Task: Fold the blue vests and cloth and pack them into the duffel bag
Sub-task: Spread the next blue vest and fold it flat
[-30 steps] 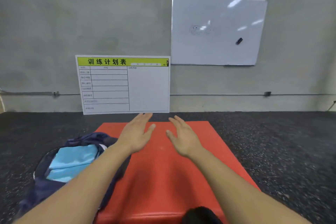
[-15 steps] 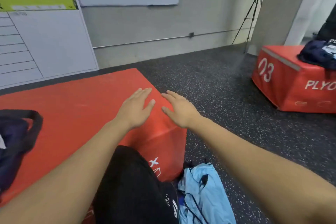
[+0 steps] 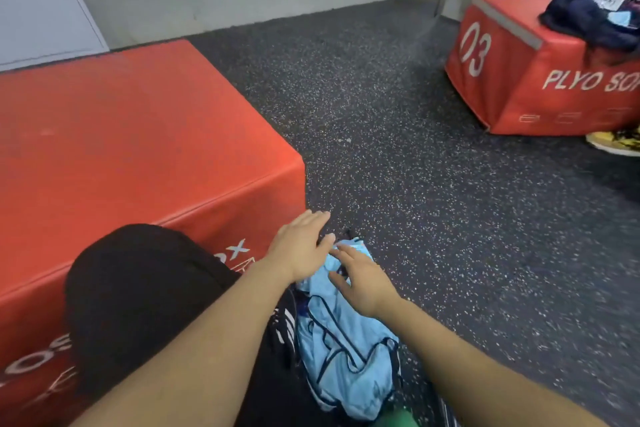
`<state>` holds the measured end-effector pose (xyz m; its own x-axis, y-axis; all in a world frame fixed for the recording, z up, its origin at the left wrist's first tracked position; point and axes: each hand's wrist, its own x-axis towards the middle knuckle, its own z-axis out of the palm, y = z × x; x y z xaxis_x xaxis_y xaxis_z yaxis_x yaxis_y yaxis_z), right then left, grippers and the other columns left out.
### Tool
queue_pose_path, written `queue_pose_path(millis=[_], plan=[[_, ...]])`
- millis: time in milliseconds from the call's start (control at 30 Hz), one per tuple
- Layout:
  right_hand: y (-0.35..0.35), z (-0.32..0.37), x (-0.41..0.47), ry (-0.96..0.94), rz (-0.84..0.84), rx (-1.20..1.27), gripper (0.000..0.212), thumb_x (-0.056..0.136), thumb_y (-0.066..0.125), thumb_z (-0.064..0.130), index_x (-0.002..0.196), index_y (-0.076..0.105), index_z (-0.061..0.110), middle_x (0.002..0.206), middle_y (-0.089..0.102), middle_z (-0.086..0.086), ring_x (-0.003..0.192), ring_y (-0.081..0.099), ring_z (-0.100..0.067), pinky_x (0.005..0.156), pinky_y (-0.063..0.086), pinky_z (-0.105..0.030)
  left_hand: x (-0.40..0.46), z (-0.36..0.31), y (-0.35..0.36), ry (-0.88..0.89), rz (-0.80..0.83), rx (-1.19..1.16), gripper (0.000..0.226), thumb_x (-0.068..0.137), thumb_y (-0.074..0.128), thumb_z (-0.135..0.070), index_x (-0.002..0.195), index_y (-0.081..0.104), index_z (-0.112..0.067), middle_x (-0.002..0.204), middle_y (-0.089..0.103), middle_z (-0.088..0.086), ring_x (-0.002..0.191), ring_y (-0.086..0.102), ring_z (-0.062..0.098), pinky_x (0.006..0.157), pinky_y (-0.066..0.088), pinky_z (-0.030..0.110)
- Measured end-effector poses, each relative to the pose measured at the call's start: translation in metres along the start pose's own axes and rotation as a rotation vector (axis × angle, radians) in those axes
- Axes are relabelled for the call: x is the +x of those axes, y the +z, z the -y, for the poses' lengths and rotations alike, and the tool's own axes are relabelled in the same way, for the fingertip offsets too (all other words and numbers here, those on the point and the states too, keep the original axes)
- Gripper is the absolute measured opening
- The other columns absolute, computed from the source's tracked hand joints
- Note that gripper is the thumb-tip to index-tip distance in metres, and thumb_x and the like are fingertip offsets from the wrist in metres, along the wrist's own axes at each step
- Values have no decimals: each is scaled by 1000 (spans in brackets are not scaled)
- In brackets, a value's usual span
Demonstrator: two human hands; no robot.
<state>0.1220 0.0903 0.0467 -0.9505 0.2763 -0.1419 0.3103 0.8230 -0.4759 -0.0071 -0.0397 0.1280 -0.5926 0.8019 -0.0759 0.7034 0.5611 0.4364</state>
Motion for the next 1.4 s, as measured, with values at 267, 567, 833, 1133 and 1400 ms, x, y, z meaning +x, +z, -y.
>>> queue_pose_path(millis=[267, 567, 833, 1133, 1400], plan=[[96, -76, -57, 211, 223, 7, 63, 103, 33, 60, 157, 34, 29, 166, 27, 0, 149, 32, -24, 118, 33, -39, 11, 3, 39, -22, 136, 11, 56, 106, 38, -43, 158, 30, -23, 163, 31, -2, 152, 23, 18, 122, 24, 42], [148, -102, -65, 268, 395, 70, 53, 104, 44, 48, 156, 37, 35, 168, 22, 0, 151, 27, -27, 119, 32, -42, 13, -8, 89, -79, 286, -29, 55, 105, 42, -39, 156, 33, -22, 162, 33, -2, 150, 28, 17, 121, 25, 38], [184, -100, -46, 288, 559, 60, 49, 105, 37, 47, 153, 38, 45, 171, 4, -7, 157, 5, -33, 125, 19, -47, 16, -2, 100, -124, 338, 19, 54, 106, 40, -40, 157, 30, -24, 164, 30, -3, 152, 23, 16, 122, 21, 41], [152, -95, -41, 276, 434, 76, 39, 103, 34, 20, 133, 59, 14, 141, 51, -8, 128, 50, -33, 99, 47, -40, 26, 8, 73, -160, 264, 9, 50, 106, 40, -37, 155, 36, -23, 159, 38, 2, 148, 30, 22, 120, 27, 42], [12, -68, -33, 169, 95, 156, 43, 110, 36, 34, 142, 60, 19, 149, 53, -2, 136, 48, -20, 114, 37, -33, 34, 16, 9, -136, 143, -76, 51, 105, 42, -39, 154, 37, -25, 159, 39, 3, 147, 35, 23, 120, 29, 45]])
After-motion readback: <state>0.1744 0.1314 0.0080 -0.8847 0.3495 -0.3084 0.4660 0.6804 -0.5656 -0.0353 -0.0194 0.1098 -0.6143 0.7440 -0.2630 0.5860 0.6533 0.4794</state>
